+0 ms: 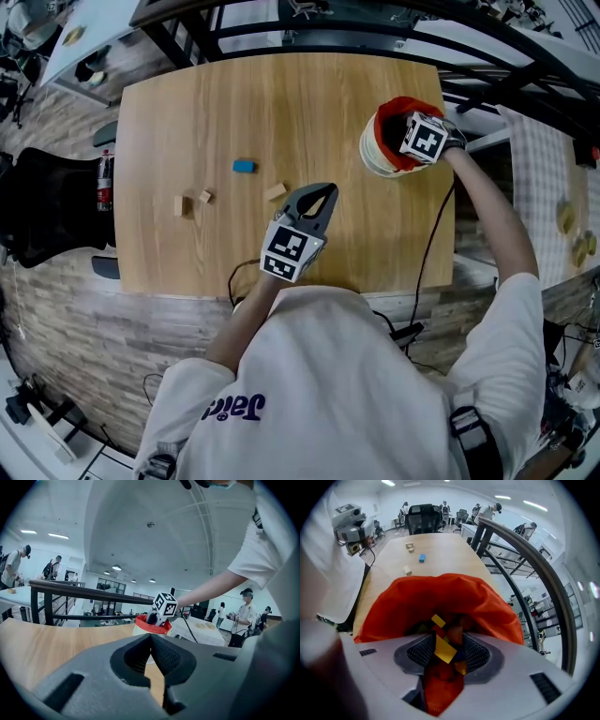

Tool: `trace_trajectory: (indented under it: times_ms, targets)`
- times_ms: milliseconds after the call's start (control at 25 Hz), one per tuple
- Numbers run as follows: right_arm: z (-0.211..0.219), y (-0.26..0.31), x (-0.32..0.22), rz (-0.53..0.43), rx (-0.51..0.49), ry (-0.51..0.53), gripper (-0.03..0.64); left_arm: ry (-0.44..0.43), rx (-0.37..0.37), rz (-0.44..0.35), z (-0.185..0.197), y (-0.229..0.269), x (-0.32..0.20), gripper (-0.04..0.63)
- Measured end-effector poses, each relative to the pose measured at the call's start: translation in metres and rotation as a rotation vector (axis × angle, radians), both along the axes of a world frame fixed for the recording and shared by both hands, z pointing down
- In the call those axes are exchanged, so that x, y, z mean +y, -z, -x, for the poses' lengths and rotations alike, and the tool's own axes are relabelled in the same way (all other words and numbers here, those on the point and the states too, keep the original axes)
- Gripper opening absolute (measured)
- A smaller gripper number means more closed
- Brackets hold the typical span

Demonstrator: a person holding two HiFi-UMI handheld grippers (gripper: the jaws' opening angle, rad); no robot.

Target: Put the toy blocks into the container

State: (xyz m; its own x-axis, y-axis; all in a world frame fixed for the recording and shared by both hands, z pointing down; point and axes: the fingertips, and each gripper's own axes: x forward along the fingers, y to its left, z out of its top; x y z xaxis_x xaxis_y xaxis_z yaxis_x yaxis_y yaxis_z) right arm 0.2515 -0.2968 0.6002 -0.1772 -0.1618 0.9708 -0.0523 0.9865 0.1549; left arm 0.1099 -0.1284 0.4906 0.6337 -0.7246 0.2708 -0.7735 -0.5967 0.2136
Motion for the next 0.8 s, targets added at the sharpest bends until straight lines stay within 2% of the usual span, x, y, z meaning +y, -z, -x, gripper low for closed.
trace_trajectory:
  times_ms: [40, 200, 320, 520, 800]
  targets:
    - [0.001, 0.003, 0.002, 0.006, -0.016, -0.010, 0.171, -0.001, 0.000, 0.002, 0.000, 0.000, 0.001, 0.008]
    - [0.005, 0.032, 0.009, -0.008, -0.099, -0.072, 0.175, -0.012, 0.013, -0.025, 0.001, 0.011, 0.002, 0.008]
    - [0.018, 0.072, 0.021, -0.010, -0.233, -0.129, 0.175, -0.001, 0.035, -0.046, 0.007, 0.025, 0.001, 0.008]
    - [0.040, 0.119, 0.060, 0.029, -0.449, -0.174, 0.175, 0.061, 0.051, -0.056, 0.028, 0.038, 0.002, 0.008]
    - [0.072, 0.123, 0.126, 0.066, -0.618, -0.220, 0.175, 0.161, 0.058, -0.046, 0.074, 0.033, 0.019, 0.008]
